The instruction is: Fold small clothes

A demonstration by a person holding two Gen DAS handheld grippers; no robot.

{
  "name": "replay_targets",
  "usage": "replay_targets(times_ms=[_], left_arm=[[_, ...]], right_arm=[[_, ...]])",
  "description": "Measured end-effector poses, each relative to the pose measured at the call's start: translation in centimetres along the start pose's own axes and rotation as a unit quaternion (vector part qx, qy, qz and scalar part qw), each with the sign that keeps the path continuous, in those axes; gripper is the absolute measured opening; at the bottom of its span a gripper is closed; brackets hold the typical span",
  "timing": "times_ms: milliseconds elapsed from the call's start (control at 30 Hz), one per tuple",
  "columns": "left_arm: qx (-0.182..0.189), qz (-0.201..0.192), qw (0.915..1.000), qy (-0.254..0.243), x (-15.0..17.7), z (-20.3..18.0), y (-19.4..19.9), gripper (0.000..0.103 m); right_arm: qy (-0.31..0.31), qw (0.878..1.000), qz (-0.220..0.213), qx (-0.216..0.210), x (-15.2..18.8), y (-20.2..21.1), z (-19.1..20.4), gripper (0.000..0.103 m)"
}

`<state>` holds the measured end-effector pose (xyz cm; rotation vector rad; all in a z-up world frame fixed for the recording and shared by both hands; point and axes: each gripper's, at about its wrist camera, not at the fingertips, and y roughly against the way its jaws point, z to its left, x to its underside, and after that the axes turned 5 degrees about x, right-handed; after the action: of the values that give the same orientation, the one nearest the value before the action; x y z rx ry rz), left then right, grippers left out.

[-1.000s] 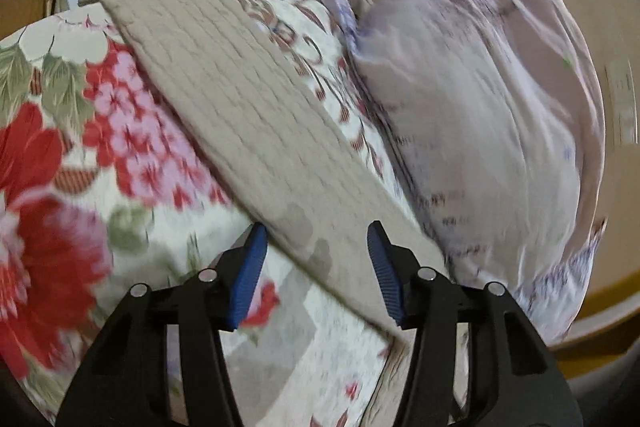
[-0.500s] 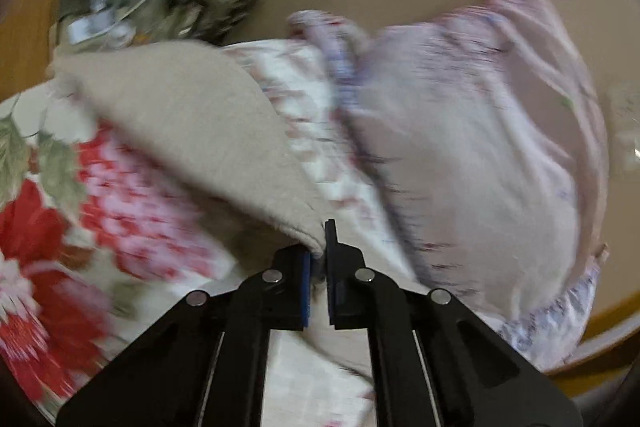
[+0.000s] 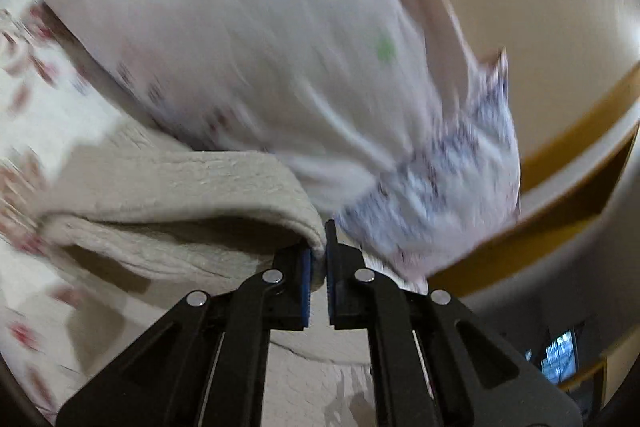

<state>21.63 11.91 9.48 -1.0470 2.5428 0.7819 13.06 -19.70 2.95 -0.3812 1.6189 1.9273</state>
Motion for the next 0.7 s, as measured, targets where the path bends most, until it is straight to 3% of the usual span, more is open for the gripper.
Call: replay_targets(times_ms=[67, 300, 400, 467, 533, 600, 700], left_arm=[[-0.001, 0.024, 0.9997, 0.006, 1.5, 0.0, -2.0, 0.005], [0.027, 0.036, 0.9985, 0.029, 4.4, 0.0, -4.2, 0.005], [0.035, 0.064, 0.9973, 0.009, 6.1, -1.3, -6.3, 0.006], [0.034, 0.089, 0.9954, 0.001, 7.0, -1.8, -7.7, 0.015], [0.033, 0.124, 0.9917, 0.006, 8.0, -1.7, -9.0, 0.041], [0.042, 0.140, 0.9892, 0.015, 8.3, -1.3, -8.8, 0.053], [0.059, 0.134, 0.9892, 0.006, 7.4, -0.8, -6.4, 0.058]], right_arm=[[-0.003, 1.000, -0.001, 0.003, 0.3, 0.1, -0.6, 0.056], [-0.009, 1.000, -0.003, 0.001, 0.4, 0.1, -0.7, 0.057], [-0.008, 1.000, -0.006, 0.002, 0.6, 0.2, -0.4, 0.057], [-0.009, 1.000, -0.005, 0.007, 0.6, 0.2, -0.6, 0.057], [-0.007, 1.000, -0.003, 0.009, 0.3, 0.1, -1.0, 0.057], [-0.004, 1.000, -0.007, 0.015, 0.2, 0.5, -1.1, 0.057], [0.023, 0.999, -0.031, 0.009, -0.6, 1.7, 0.0, 0.057]])
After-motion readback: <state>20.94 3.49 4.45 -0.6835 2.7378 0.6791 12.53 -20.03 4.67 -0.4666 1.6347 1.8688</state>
